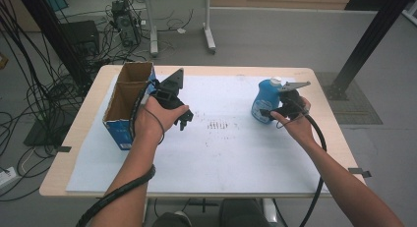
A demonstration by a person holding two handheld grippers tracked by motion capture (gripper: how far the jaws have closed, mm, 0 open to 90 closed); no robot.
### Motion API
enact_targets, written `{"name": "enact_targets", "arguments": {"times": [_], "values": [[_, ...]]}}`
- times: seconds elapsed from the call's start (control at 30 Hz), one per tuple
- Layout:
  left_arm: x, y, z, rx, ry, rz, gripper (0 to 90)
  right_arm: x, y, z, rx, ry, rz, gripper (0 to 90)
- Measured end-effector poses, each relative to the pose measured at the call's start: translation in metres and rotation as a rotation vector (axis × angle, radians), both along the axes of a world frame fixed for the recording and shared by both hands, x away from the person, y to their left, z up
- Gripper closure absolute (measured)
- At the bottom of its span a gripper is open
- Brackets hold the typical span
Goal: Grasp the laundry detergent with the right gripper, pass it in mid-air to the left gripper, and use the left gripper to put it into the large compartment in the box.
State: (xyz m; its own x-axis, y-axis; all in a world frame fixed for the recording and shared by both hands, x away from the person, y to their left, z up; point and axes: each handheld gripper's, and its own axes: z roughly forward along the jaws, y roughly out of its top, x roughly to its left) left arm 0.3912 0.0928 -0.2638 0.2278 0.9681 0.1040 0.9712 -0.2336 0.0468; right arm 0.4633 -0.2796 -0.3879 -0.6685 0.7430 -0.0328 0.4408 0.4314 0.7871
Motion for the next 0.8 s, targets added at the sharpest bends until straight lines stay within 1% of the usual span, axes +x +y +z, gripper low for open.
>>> {"name": "enact_targets", "arguments": {"times": [0.3,0.5,0.67,0.8], "values": [[0.0005,-0.0004,0.0009,0.001,0.000,-0.007,5.8,-0.0001,0.0001,0.0002,-0.002,-0.003,-0.001,2.5],[0.0002,-0.0004,0.0011,-0.001,-0.007,0.001,5.8,0.0000,-0.0004,0.0003,0.000,-0.006,-0.004,2.5],[0.0004,-0.0008,0.0011,0.000,0.000,-0.004,5.8,0.0000,-0.0011,0.0006,0.005,-0.007,-0.009,2.5],[0.0007,-0.0013,0.0014,-0.002,-0.006,-0.002,5.8,0.0002,-0.0015,0.0005,0.003,-0.009,-0.007,2.5]]}}
